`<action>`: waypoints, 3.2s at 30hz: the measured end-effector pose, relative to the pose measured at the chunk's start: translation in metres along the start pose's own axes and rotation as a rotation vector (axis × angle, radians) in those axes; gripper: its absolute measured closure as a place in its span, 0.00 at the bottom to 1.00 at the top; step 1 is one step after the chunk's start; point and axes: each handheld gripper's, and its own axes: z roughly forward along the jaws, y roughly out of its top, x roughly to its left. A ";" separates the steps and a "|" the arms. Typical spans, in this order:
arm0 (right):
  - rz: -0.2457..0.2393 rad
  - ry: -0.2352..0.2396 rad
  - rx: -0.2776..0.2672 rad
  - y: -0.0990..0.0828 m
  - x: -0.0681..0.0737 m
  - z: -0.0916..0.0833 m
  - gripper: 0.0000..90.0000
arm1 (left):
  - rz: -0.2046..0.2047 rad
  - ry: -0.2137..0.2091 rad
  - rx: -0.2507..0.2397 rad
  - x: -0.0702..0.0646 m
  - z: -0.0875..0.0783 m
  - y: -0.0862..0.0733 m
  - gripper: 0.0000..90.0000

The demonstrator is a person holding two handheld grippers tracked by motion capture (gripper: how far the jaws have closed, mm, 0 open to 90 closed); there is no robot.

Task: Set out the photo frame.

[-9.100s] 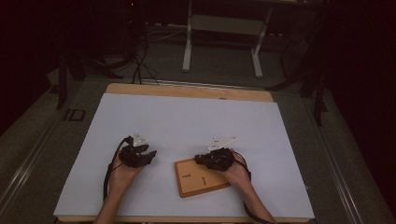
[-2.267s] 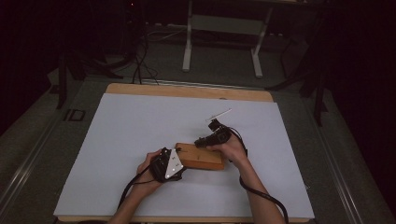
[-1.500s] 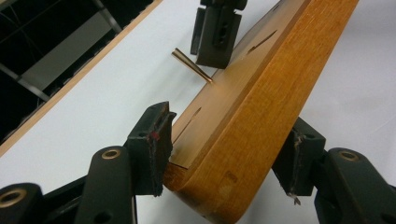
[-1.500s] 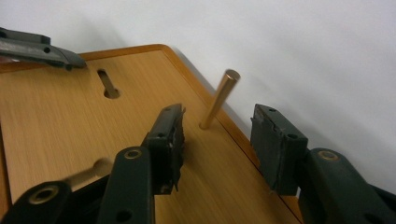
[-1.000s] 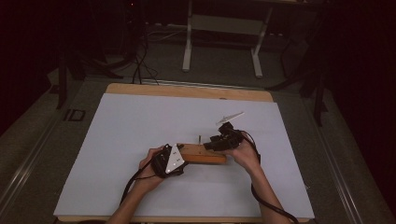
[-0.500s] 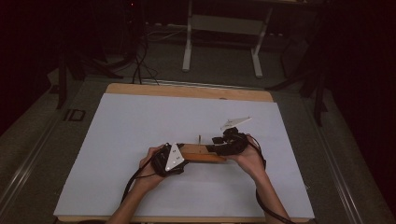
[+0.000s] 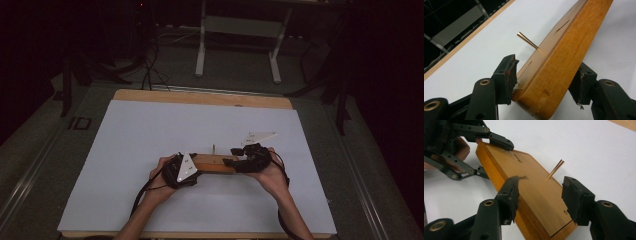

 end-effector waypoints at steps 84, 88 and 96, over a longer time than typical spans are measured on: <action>-0.160 -0.103 -0.006 -0.039 -0.026 0.034 0.49 | -0.097 -0.031 -0.008 0.014 0.003 0.009 0.52; -0.157 -0.097 -0.005 -0.039 -0.027 0.034 0.50 | -0.101 -0.036 -0.008 0.015 0.003 0.009 0.52; -0.133 -0.076 -0.011 -0.039 -0.030 0.033 0.50 | -0.125 -0.050 -0.006 0.020 0.005 0.009 0.51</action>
